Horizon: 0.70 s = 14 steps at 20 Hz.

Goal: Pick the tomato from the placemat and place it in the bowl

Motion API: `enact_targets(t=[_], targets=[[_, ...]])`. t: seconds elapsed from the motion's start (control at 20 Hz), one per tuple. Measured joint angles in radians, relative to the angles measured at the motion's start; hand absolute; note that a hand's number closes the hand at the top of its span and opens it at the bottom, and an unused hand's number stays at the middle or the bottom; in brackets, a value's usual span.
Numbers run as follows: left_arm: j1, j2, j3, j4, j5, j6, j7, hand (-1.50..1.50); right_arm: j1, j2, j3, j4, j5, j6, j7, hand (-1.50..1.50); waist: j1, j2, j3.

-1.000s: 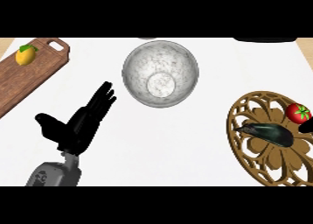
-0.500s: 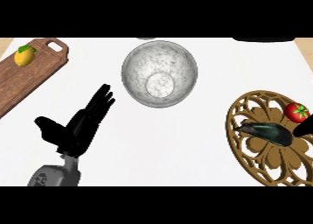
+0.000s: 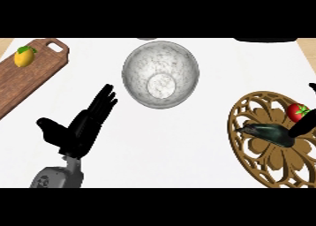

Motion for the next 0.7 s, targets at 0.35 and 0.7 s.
enact_targets(t=[0.35, 0.7], targets=[[-0.020, -0.021, 0.020, 0.016, -0.020, -0.007, 0.012, 0.00, -0.008, 0.041, -0.042, 0.045, 0.081, 0.004, -0.033, -1.50, -0.002, -0.002, -0.003], [-0.014, -0.028, 0.037, 0.002, -0.029, -0.023, 0.027, 0.00, -0.027, 0.070, -0.090, 0.118, 0.142, -0.023, -0.097, -1.50, -0.001, -0.003, -0.006]])
